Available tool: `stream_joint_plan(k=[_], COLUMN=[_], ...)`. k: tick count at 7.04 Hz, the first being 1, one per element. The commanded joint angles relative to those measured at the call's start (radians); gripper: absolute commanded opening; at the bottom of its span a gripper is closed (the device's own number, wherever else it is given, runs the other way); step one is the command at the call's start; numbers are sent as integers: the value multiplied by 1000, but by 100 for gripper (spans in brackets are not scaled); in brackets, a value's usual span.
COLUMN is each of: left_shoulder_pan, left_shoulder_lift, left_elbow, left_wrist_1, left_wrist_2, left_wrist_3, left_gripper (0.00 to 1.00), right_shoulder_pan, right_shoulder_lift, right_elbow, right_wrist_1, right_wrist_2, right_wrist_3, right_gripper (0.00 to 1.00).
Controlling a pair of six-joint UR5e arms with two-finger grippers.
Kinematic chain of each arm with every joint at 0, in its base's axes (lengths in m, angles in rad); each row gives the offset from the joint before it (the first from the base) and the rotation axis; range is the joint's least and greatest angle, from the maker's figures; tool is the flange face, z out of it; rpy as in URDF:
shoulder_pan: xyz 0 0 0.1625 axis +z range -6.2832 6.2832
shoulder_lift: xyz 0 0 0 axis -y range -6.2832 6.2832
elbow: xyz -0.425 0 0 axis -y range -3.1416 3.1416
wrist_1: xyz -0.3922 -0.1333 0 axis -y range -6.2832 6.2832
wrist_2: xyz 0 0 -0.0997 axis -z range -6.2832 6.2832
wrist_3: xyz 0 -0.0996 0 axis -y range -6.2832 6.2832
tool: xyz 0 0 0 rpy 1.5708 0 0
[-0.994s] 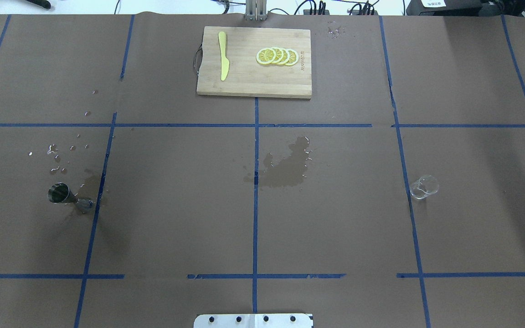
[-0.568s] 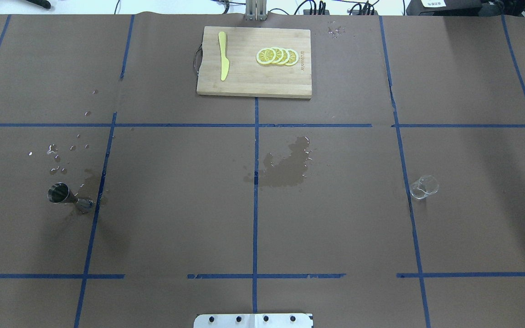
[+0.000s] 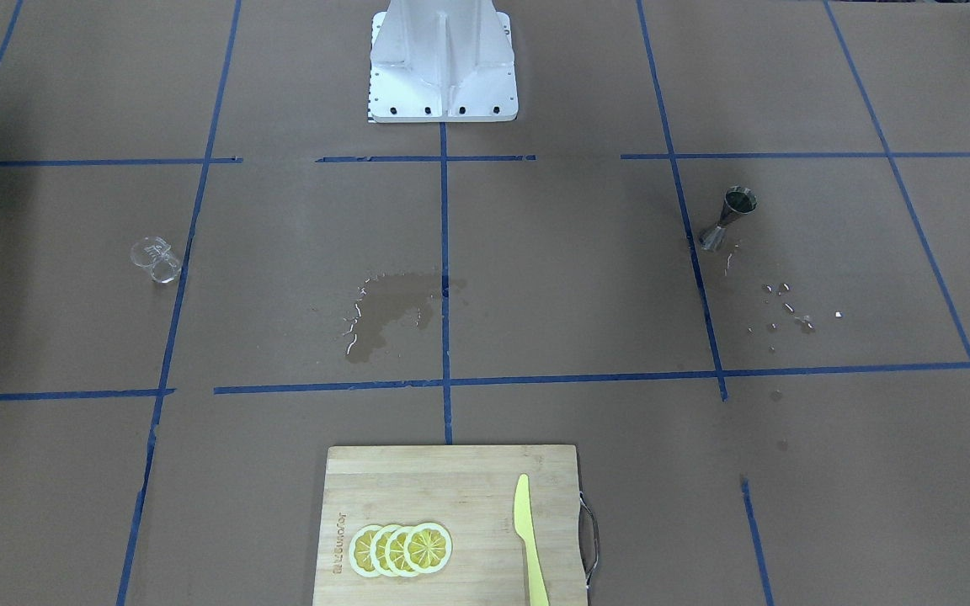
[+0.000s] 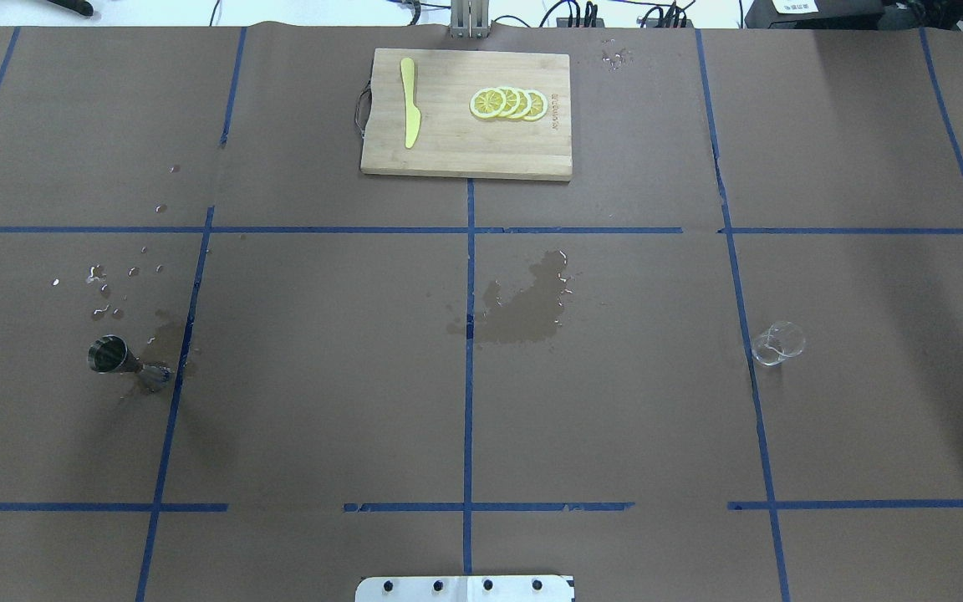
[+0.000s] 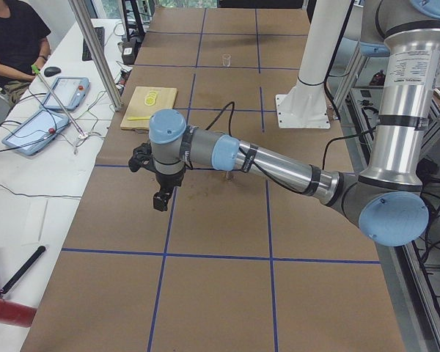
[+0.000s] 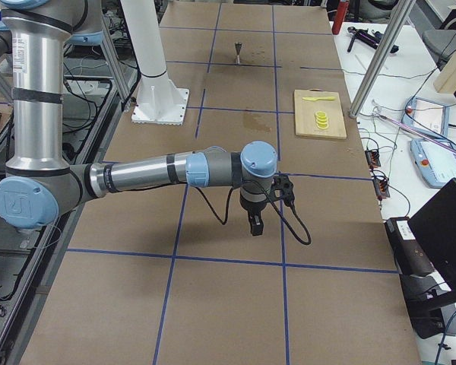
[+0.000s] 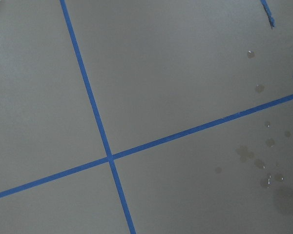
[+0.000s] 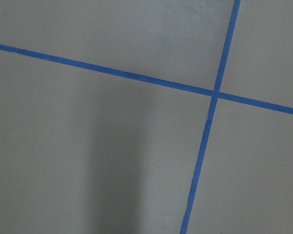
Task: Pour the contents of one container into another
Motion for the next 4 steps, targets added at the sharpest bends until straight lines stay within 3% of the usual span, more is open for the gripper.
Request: stream_joint_plan(k=[1, 4], left_shoulder_pan=[1, 2], left_shoulder_lift=[-18, -29], left_elbow=[18, 8], left_wrist_1=[1, 2], left_wrist_2=[2, -4], left_wrist_3=[-3, -3], left_gripper=[100, 100], right_shoulder_pan=[10, 10], right_shoulder_lift=[-1, -4], right_elbow=[-6, -25], right_wrist_1=[1, 1], right_wrist_2=[4, 3], right_wrist_3=[0, 0], right_gripper=[100, 100])
